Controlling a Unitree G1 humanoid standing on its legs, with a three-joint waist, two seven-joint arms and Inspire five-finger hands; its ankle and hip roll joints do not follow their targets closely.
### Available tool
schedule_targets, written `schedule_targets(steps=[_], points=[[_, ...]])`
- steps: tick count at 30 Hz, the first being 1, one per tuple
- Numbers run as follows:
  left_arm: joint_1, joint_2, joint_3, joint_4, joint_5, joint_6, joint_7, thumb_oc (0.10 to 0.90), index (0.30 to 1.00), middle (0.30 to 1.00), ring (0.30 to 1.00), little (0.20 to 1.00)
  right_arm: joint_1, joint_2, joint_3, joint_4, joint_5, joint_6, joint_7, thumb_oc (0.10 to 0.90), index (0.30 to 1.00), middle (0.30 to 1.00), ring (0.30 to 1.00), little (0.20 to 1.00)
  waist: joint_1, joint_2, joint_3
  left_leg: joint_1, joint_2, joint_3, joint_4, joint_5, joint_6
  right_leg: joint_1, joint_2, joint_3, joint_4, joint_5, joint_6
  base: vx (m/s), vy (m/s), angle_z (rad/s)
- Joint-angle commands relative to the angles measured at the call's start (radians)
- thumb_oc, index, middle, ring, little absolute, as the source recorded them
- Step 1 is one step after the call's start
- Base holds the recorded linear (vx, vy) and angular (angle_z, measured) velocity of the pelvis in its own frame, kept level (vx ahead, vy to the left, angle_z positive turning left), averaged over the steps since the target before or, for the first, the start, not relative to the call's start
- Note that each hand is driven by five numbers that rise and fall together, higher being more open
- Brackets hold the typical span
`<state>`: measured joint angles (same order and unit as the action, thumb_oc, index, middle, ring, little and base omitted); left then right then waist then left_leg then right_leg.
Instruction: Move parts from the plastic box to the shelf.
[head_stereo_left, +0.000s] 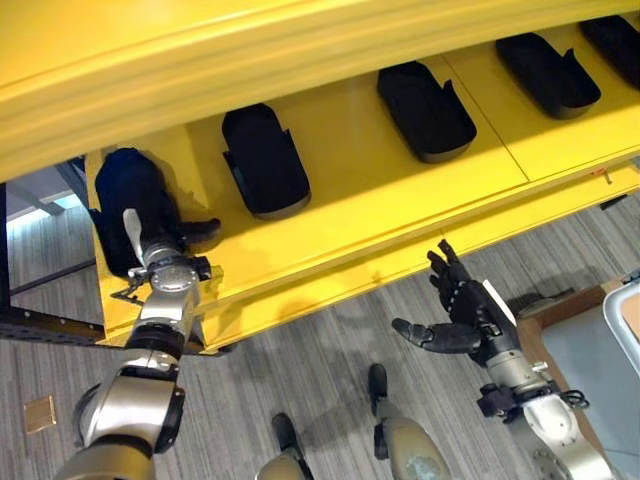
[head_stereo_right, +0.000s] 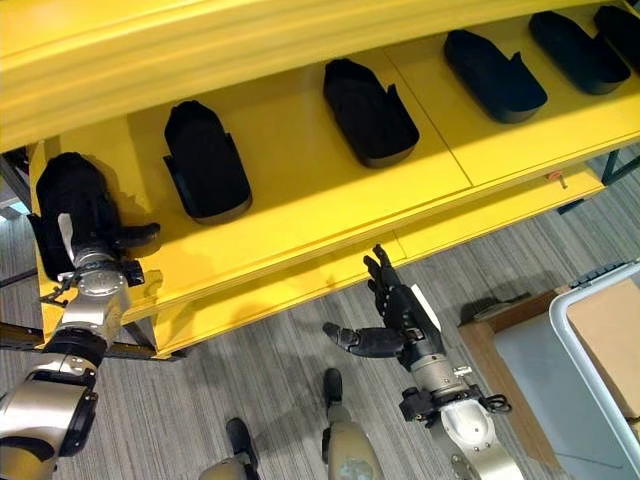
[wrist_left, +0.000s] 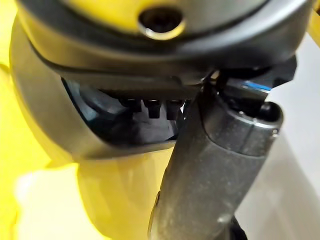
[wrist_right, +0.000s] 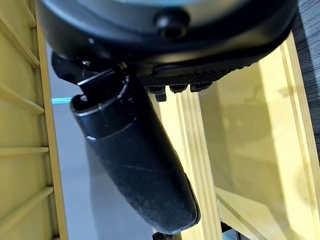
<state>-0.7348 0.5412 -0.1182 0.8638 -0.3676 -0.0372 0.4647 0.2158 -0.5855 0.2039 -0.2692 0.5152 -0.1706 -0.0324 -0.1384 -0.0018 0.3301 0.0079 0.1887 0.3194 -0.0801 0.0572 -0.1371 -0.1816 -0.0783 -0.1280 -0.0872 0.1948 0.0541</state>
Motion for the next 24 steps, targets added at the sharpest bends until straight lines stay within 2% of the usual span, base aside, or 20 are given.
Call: schedule_targets(steps=[1, 12, 24], points=[[-0.072, -0.015, 0.0, 0.027, -0.098, -0.03, -0.066, 0.9, 1.0, 1.0, 1.0, 1.0, -0.061, 0.007, -0.047, -0.104, 0.02, -0.079, -0.005, 0.9, 1.0, 1.0, 1.0, 1.0, -0.03, -0.049, -0.011, 0.061, 0.018, -0.007, 0.0, 0.012, 0.011, 0.116, -0.069, 0.004, 0.046, -0.125, 0.073, 0.0, 0.0, 0.0], [-0.067, -0.006, -0.006, -0.001, -0.125, -0.037, -0.073, 0.9, 1.0, 1.0, 1.0, 1.0, -0.057, 0.006, -0.051, -0.105, 0.014, -0.073, 0.001, 0.9, 1.0, 1.0, 1.0, 1.0, -0.031, -0.041, -0.014, 0.068, 0.016, -0.009, -0.002, 0.011, 0.012, 0.121, -0.069, 0.003, 0.045, -0.125, 0.072, 0.0, 0.0, 0.0], [-0.043, 0.02, 0.031, 0.092, -0.077, -0.013, -0.09, 0.9, 1.0, 1.0, 1.0, 1.0, -0.045, 0.0, -0.056, -0.1, 0.027, -0.069, 0.021, 0.9, 1.0, 1.0, 1.0, 1.0, -0.026, -0.04, -0.011, 0.069, 0.013, -0.012, 0.0, 0.01, 0.013, 0.125, -0.069, 0.002, 0.045, -0.126, 0.072, 0.0, 0.0, 0.0]])
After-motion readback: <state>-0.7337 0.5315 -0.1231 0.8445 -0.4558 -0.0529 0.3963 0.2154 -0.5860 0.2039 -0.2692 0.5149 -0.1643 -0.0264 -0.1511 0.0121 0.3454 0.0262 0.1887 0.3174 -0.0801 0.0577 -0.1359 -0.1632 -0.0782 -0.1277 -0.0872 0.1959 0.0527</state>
